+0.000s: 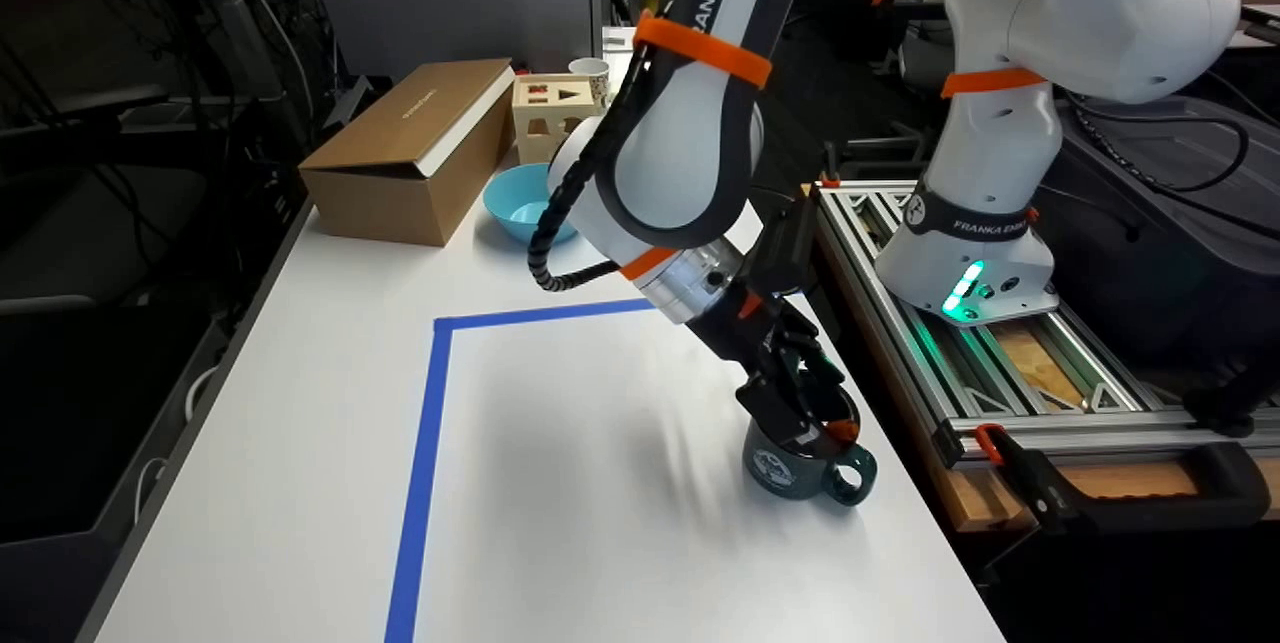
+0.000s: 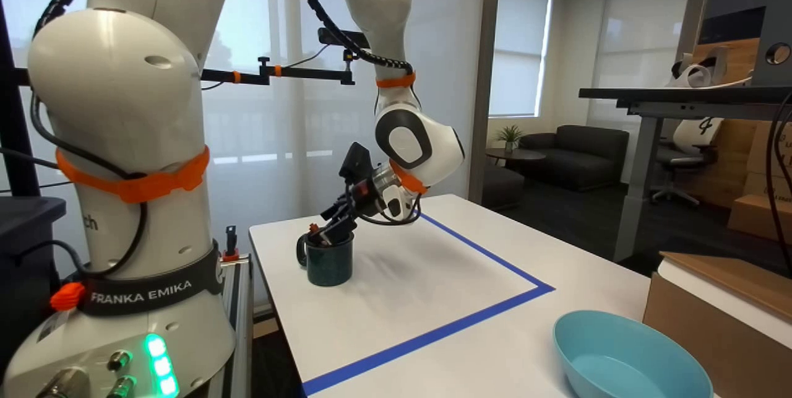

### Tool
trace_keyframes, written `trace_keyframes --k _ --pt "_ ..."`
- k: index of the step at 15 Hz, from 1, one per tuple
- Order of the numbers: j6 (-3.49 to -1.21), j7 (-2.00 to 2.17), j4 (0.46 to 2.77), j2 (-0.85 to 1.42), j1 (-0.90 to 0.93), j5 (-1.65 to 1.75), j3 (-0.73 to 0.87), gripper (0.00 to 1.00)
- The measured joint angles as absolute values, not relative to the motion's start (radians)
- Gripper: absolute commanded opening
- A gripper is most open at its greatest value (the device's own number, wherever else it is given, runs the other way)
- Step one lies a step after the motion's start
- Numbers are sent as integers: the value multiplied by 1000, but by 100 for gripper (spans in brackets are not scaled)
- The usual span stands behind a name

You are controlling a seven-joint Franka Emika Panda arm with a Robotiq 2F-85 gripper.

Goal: Take the red marker out of the green mug.

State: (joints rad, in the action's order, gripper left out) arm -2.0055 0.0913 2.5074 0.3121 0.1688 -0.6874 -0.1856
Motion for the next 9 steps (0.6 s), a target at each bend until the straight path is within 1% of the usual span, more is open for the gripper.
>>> trace_keyframes --k 2,6,7,8,9 --pt "-2007 86 2505 314 169 -696 -189 53" --pt "-2013 74 2498 328 170 -707 -196 42" --pt "-2014 72 2496 332 170 -711 -197 43" --pt "-2014 69 2495 336 170 -715 -199 38" --pt "-2014 66 2494 338 170 -718 -200 23"
